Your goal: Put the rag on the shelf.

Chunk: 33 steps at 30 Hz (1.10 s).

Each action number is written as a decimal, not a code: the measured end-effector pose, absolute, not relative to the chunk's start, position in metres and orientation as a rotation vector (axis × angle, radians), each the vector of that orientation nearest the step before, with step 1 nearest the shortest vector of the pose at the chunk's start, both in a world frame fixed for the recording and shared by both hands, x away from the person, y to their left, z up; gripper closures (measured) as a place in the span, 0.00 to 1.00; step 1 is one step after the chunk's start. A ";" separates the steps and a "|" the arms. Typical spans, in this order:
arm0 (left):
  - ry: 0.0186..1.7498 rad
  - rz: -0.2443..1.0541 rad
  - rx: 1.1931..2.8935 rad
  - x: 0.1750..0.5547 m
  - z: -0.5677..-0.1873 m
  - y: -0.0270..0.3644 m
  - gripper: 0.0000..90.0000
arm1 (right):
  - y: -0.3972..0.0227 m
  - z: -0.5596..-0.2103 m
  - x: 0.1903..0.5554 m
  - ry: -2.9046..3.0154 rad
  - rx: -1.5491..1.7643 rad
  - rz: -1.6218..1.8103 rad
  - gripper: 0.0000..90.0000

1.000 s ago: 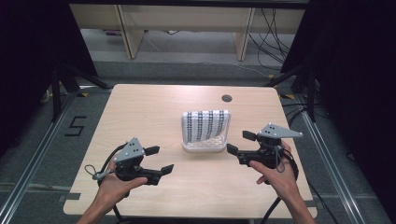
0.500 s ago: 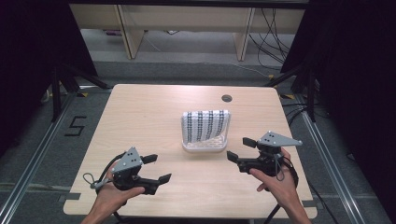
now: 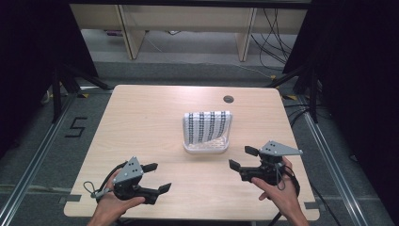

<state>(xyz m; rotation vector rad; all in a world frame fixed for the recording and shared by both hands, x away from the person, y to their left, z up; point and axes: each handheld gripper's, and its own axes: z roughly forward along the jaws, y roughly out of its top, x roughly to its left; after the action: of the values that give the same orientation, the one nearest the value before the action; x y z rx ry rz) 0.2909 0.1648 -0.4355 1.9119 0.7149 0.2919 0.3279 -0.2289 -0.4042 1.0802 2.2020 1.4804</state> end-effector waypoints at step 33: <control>0.729 0.283 1.960 0.267 -0.478 0.174 0.20 | -0.220 -0.470 0.301 2.364 1.110 1.382 0.21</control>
<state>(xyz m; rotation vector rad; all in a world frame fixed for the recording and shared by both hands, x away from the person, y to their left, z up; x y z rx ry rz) 0.2666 0.1741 -0.4784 1.9600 0.7294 0.2826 0.3009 -0.2198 -0.4698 1.1098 2.3638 1.3822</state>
